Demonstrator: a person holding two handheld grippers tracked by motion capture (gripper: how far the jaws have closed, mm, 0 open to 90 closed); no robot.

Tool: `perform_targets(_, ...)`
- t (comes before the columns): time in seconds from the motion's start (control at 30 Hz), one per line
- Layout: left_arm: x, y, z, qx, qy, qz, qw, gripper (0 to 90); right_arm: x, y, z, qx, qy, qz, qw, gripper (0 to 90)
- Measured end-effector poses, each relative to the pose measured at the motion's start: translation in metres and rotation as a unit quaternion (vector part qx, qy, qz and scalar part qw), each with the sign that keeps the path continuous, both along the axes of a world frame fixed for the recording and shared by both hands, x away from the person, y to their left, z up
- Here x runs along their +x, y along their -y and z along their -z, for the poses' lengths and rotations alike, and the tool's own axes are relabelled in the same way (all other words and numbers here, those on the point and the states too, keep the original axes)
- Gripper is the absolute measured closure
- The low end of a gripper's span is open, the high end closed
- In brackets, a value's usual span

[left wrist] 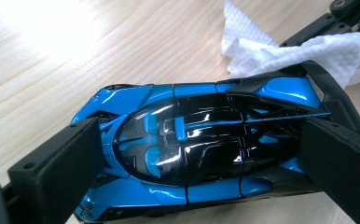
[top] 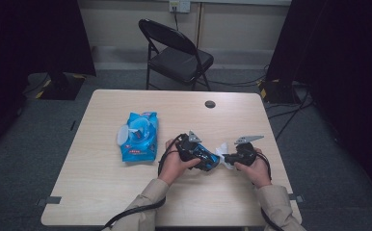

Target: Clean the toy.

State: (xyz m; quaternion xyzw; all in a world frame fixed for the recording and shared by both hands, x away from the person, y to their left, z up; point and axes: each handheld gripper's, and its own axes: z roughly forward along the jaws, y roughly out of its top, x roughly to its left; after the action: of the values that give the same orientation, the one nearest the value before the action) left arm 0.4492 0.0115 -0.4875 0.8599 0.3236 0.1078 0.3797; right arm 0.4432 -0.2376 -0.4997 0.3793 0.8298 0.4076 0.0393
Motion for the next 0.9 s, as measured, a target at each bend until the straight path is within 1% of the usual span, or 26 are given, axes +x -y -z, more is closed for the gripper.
perform_targets(0.17, 0.000, 0.000, 0.000, 0.001, -0.001, -0.001, 1.0000, 0.0, 0.000, 0.004, -0.003, 0.011, 0.001, 0.006, 0.9999, 85.9)
perform_targets(0.33, 0.000, 0.000, -0.001, 0.003, -0.002, 0.000, 1.0000, 0.0, 0.001, 0.006, -0.012, 0.017, 0.006, 0.011, 0.9998, 85.9)
perform_targets(0.47, 0.000, 0.000, 0.000, 0.002, -0.002, 0.000, 1.0000, 0.0, 0.002, 0.007, -0.019, 0.020, 0.014, 0.013, 0.9996, 85.9)
perform_targets(0.63, 0.000, 0.000, 0.000, 0.001, -0.001, 0.000, 1.0000, 0.0, 0.003, 0.007, -0.025, 0.027, 0.020, 0.019, 0.9993, 86.0)
perform_targets(0.73, 0.000, 0.000, -0.001, 0.003, -0.003, 0.000, 1.0000, 0.0, 0.004, 0.008, -0.028, 0.032, 0.029, 0.028, 0.9987, 86.1)
perform_targets(0.9, 0.000, 0.001, 0.000, 0.002, -0.003, 0.000, 1.0000, 0.0, 0.006, 0.012, -0.034, 0.037, 0.034, 0.033, 0.9982, 86.2)
